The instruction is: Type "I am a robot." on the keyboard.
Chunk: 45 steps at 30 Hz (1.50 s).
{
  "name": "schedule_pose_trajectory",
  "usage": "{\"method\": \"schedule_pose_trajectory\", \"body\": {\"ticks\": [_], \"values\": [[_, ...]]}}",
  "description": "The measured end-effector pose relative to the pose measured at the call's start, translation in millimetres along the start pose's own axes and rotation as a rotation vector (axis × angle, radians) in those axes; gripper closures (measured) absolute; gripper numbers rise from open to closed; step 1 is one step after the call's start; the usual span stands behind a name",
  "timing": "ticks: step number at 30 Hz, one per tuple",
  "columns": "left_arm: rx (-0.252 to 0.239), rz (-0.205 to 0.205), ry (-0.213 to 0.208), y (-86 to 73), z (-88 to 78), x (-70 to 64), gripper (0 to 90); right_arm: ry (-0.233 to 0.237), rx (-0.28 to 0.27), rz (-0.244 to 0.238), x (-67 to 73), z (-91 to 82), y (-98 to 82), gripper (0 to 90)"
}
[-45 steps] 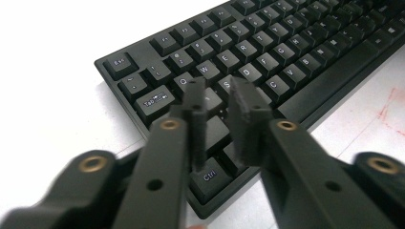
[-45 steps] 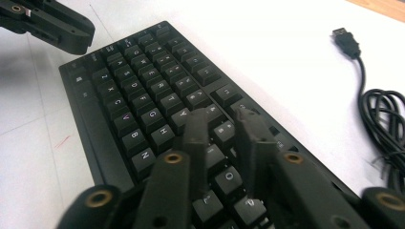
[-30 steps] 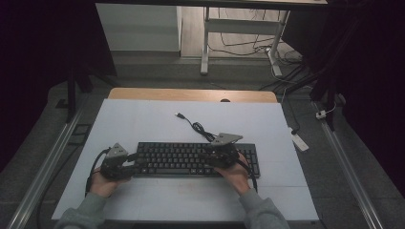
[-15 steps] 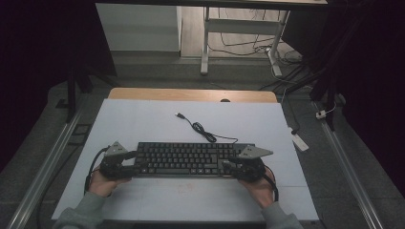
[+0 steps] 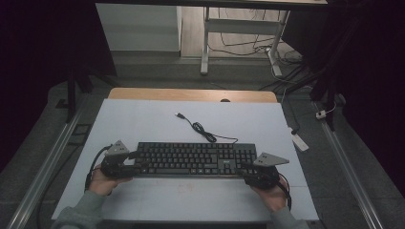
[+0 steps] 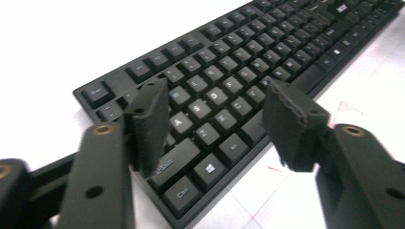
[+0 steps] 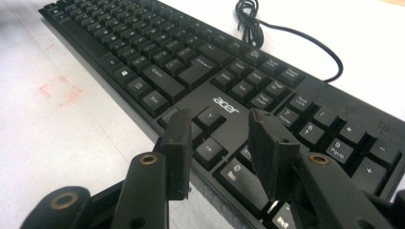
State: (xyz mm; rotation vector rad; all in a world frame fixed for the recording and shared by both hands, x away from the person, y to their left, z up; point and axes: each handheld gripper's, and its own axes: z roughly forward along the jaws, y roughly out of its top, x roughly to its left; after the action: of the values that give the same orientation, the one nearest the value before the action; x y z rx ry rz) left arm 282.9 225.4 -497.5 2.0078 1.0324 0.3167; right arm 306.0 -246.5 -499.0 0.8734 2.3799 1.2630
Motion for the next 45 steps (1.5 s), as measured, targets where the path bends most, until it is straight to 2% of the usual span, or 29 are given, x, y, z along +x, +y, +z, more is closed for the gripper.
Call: {"method": "schedule_pose_trajectory", "body": {"ticks": [1, 4, 7, 8, 10, 13, 27, 40, 45], "values": [[0.002, 0.006, -0.007, 0.9, 0.4, -0.7, 43.5, 0.000, 0.000, 0.000, 0.0, 0.0, 0.0, 60.6], [0.013, 0.035, -0.025, 4.1, 2.8, -4.7, 51.6, -0.006, 0.003, 0.000, -1.0, -0.5, -0.8, 60.2], [0.020, 0.061, -0.043, 7.8, 6.1, -9.8, 63.2, -0.004, -0.005, 0.002, -1.7, -1.1, -0.8, 59.8], [0.022, 0.070, -0.050, 9.0, 7.1, -11.2, 72.2, -0.008, -0.008, 0.004, -2.1, -1.3, -0.9, 59.6], [0.023, 0.081, -0.060, 11.1, 9.1, -14.1, 81.4, -0.008, -0.005, 0.004, -2.6, -1.4, -1.5, 59.5], [0.026, 0.091, -0.074, 13.2, 12.3, -17.4, 88.4, -0.009, -0.002, 0.003, -3.3, -1.2, -2.2, 59.4], [0.081, 0.151, -0.111, 19.7, 39.7, -37.7, 89.2, -0.021, 0.007, 0.010, -6.0, -1.6, -4.9, 59.2], [0.143, 0.179, -0.124, 16.0, 59.1, -45.8, 89.1, -0.024, 0.018, 0.010, -6.1, 0.1, -6.3, 58.8], [0.159, 0.187, -0.114, 15.2, 63.1, -46.3, 89.1, -0.022, 0.018, 0.010, -6.8, 0.1, -6.7, 58.8]]}}
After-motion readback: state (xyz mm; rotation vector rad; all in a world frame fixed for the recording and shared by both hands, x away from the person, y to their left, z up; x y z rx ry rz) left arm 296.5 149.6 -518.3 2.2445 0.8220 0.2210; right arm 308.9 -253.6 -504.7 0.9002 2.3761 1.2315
